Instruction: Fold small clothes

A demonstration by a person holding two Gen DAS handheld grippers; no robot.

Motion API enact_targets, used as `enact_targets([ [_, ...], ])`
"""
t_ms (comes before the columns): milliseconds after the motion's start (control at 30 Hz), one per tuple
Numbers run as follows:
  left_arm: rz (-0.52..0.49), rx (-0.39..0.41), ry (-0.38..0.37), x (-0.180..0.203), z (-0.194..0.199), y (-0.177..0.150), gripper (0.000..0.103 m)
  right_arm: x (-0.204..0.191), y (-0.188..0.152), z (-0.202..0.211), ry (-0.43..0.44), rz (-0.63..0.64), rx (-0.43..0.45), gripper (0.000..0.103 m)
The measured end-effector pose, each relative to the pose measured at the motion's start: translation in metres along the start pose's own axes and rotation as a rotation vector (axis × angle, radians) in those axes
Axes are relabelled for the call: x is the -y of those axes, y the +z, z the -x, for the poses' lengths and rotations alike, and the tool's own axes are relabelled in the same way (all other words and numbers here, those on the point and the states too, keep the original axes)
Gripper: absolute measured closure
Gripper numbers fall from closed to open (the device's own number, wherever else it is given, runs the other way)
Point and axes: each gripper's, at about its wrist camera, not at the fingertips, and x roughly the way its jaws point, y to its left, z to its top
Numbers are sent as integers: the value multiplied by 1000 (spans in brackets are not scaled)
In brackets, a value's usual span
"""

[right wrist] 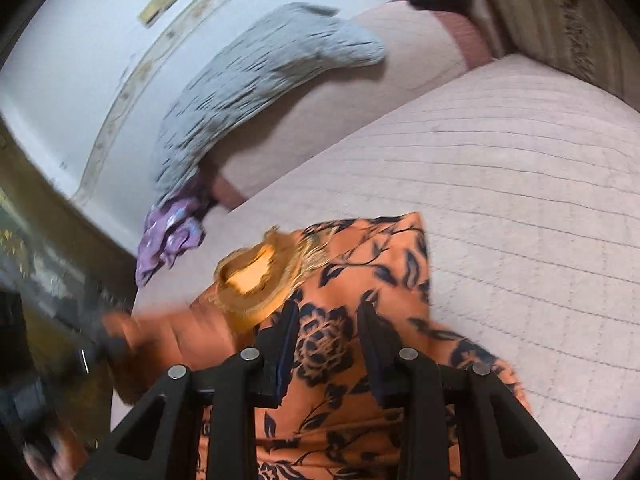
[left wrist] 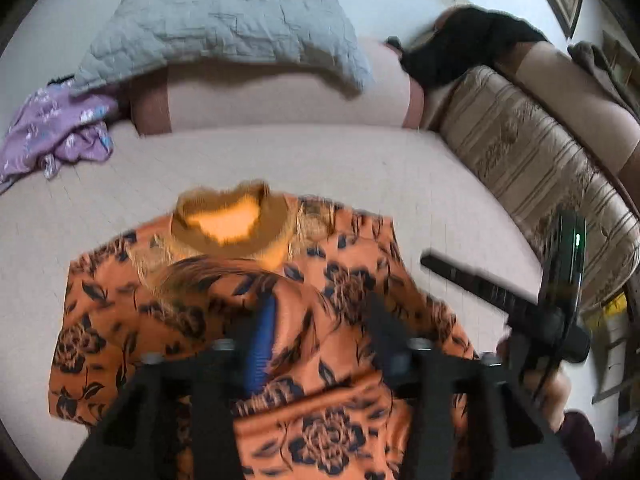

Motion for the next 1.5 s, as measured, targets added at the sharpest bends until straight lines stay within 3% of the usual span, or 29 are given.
enact_targets([
  [67, 69, 58, 1, -20, 21, -6, 41, -1, 3, 0, 3, -13, -6, 68],
  [100, 97, 78, 5, -27, 29, -7, 33, -4, 4, -1, 2, -6, -8, 60],
  [133, 136, 107, 8, -40, 38, -8, 30, -8, 3, -1, 6, -1, -8, 39],
  [167, 187, 149, 18, -60, 51, -11, 30, -9, 2, 1, 14, -1, -6, 32],
  [267, 328, 217, 175, -113, 66, -32, 25, -25, -5, -1, 65, 17, -22, 30],
  [367, 474, 170, 339, -172, 54, -60, 25, -47, -17, -9, 106, 65, -59, 30],
  [500, 568, 50, 437, -212, 26, -79, 26, -96, -33, -18, 125, 223, -69, 30],
  [667, 494, -144, 472, -212, -13, -92, 26, -160, -60, -29, 140, 433, -73, 30],
  [767, 435, -155, 473, -208, -17, -97, 24, -184, -82, -48, 124, 513, -131, 30],
  [867, 426, -153, 456, -209, -15, -99, 23, -193, -104, -69, 27, 604, -210, 31],
  [967, 438, -158, 447, -211, -13, -98, 23, -177, -114, -71, -109, 626, -237, 33],
  [1167, 429, -165, 459, -214, -14, -96, 23, -114, -110, -51, -215, 467, -394, 32],
  [1267, 421, -165, 464, -208, -13, -96, 23, -95, -105, -31, -117, 331, -422, 31],
  [1500, 403, -157, 456, -208, -10, -103, 23, -139, -77, 3, 2, 358, -247, 31],
])
